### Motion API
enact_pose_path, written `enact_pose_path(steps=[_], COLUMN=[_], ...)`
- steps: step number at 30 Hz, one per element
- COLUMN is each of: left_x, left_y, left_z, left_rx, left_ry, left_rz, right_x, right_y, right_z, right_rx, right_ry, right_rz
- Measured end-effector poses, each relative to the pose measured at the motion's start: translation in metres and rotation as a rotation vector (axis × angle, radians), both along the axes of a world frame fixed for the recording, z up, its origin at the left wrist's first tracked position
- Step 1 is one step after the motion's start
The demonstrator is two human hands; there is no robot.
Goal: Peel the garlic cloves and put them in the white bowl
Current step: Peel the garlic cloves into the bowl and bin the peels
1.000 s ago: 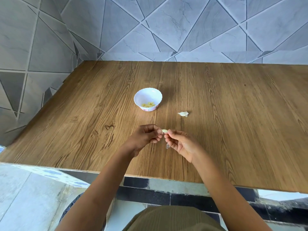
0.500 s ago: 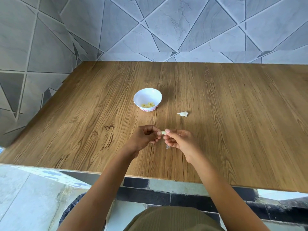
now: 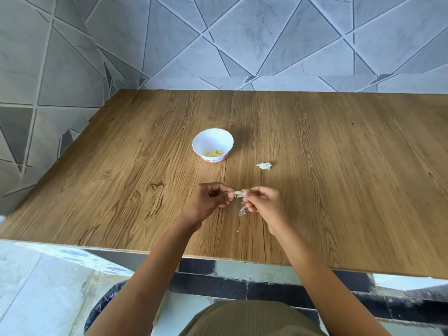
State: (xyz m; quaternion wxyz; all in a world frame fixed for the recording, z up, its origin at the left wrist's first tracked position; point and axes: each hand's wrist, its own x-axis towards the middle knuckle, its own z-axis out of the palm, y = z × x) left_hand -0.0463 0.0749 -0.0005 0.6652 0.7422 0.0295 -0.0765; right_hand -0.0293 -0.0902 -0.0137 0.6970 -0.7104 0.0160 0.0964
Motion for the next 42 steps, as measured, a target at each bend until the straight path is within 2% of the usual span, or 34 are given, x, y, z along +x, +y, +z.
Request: enact_pose_path(steps=[3,6,10,13,16,19,22,24,27,28,30,31,32,39,42], left_x=[0.001,0.001,0.002,0.002,0.001,-0.001,-0.001,0.0,0.001,0.002,0.003,0.002,0.001,0.001,0.001], left_y=[0.0,0.001,0.002,0.003,0.002,0.0,-0.003,-0.006,-0.007,-0.005,-0.001,-0.002,-0.003,-0.011,-0.011], left_z=[-0.001,-0.002,-0.003,-0.001,0.003,0.009,0.013,0.015,0.015,0.012,0.007,0.007,0.006,0.012,0.012], left_rx=[0.005,0.017,0.048,0.08,0.084,0.027,-0.048,-0.021,0.077,0.201,0.595,0.739,0.796,0.678,0.685], left_ry=[0.004,0.007,0.0,0.002,0.007,0.012,0.041,0.049,0.056,0.022,-0.095,-0.149,-0.179,-0.201,-0.192], left_rz=[0.039,0.074,0.059,0.012,-0.029,-0.079,-0.088,-0.063,0.044,0.076,0.069,0.031,-0.001,0.139,0.107], right_x=[0.0,0.001,-0.001,-0.001,0.001,0.004,0.004,0.002,0.0,0.0,0.0,-0.001,-0.001,-0.004,-0.004], right_y=[-0.002,-0.001,-0.002,-0.003,-0.004,-0.006,-0.006,-0.004,-0.004,-0.005,-0.008,-0.01,-0.011,-0.011,-0.011], right_z=[-0.005,-0.005,0.001,0.003,0.007,0.012,0.014,0.012,0.01,0.01,0.01,0.01,0.01,0.007,0.008], right_rx=[-0.137,-0.223,-0.129,-0.131,-0.038,0.229,0.399,0.394,0.282,0.248,0.225,0.219,0.21,0.135,0.116], right_ry=[-0.155,-0.247,-0.172,-0.155,0.014,0.332,0.489,0.461,0.323,0.282,0.215,0.182,0.146,0.023,-0.004], right_rz=[-0.07,0.001,0.101,0.132,0.181,0.256,0.231,0.169,0.073,0.046,0.011,0.007,0.01,0.027,0.026])
